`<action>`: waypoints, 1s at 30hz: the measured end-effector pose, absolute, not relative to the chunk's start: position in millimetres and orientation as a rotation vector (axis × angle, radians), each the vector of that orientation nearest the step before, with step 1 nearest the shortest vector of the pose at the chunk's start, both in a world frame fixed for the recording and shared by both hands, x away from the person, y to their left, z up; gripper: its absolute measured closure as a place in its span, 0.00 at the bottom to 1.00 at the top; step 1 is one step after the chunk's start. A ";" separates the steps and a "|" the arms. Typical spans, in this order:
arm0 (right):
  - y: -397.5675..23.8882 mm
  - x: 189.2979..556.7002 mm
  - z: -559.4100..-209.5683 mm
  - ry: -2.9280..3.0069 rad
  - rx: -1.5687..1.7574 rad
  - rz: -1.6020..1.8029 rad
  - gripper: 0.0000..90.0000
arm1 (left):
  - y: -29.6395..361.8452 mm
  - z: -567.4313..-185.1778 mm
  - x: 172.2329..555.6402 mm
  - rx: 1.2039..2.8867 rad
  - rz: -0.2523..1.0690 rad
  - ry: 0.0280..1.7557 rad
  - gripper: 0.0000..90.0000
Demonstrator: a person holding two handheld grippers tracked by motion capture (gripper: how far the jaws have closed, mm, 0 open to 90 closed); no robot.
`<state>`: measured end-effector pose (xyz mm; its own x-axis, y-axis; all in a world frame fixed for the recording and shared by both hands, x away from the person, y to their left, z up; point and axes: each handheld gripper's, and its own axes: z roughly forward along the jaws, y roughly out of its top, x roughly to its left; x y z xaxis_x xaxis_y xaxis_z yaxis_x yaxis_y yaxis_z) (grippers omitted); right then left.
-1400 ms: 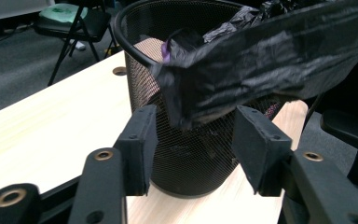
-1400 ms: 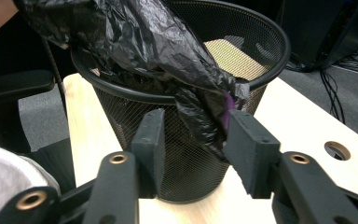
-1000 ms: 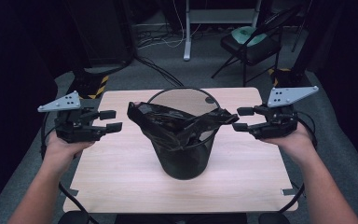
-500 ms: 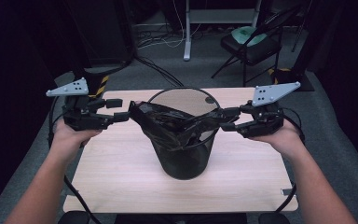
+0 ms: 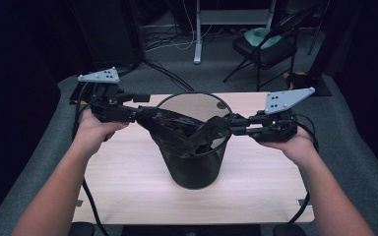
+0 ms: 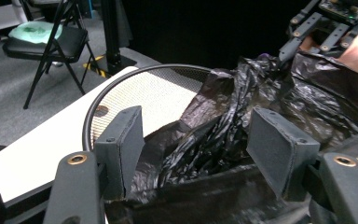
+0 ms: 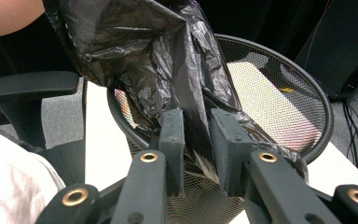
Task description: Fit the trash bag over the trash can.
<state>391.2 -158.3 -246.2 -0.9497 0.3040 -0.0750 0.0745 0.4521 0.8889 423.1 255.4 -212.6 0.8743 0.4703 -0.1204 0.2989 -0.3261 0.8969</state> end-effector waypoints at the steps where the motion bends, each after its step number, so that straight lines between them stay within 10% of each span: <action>1: -158.1 391.4 -246.9 2.482 0.327 1.501 0.82 | 254.0 -213.5 424.7 1.939 0.190 0.571 0.39; 30: -153.0 370.2 -285.4 2.593 0.254 1.486 0.95 | 285.2 -293.7 393.5 1.995 0.092 0.617 0.43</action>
<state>370.2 -153.0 -285.4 -0.9755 0.2162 -0.0393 0.0753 0.4972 0.8644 393.5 285.2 -293.7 0.8668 0.4597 -0.1931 0.3830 -0.3659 0.8482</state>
